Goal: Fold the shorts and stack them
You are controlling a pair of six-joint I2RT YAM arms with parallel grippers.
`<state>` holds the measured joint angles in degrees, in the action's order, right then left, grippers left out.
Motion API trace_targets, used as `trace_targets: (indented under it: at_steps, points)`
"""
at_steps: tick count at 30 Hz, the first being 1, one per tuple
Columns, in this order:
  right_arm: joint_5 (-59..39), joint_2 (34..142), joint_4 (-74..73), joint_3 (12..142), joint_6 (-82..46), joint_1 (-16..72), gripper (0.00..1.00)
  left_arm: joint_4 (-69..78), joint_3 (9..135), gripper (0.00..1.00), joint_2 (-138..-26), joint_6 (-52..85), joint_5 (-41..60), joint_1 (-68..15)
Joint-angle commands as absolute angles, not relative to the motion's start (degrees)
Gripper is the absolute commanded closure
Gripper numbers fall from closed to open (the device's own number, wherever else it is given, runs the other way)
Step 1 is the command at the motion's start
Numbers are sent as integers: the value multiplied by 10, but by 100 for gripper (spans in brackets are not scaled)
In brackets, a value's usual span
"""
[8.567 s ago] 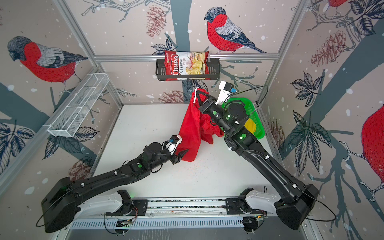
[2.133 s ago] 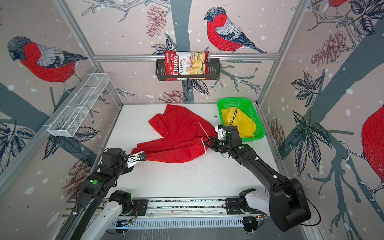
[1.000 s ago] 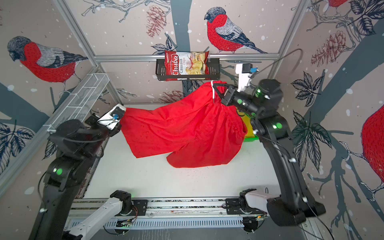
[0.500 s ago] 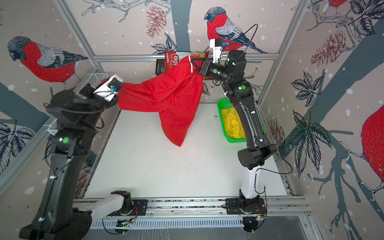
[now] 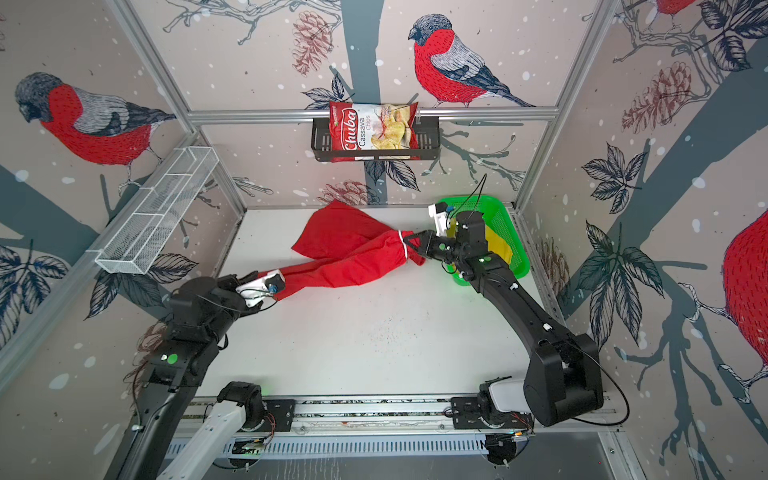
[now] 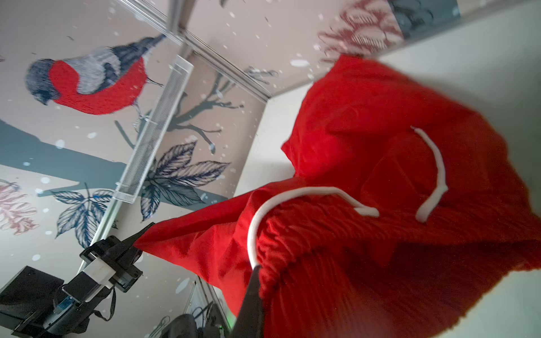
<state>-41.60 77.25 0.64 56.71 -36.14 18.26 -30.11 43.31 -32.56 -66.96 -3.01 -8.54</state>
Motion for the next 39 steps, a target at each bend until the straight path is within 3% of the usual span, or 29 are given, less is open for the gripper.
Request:
trace_targets:
  at_steps: [1, 7, 11, 14, 16, 19, 21, 26, 31, 39]
  points:
    - [-401, 760, -11, 502, -357, 187, 98, -371, 382, 100, -308, -672, -43, -89]
    - [-380, 742, 4, 393, -369, 199, 97, -448, 309, 100, -295, -659, -36, -107]
    - [-350, 726, 44, 351, -374, 211, 93, -472, 263, 87, -298, -655, -25, -127]
    - [-326, 713, 79, 323, -379, 219, 82, -482, 256, 58, -295, -642, -12, -133]
    - [-315, 688, 96, 305, -385, 220, 69, -490, 259, 37, -291, -632, -5, -134]
    - [-287, 651, 143, 303, -383, 220, 52, -499, 264, 17, -285, -619, 0, -135]
    - [-251, 626, 190, 320, -375, 219, 48, -502, 269, 8, -280, -608, 1, -136]
    - [-134, 576, 286, 396, -354, 225, 46, -505, 300, 6, -272, -576, 27, -137]
    - [-126, 576, 199, 421, -368, 290, 46, -528, 330, 5, -269, -578, 25, -139]
    - [-120, 752, 45, 486, -364, 458, 47, -537, 397, 6, -256, -544, 35, -141]
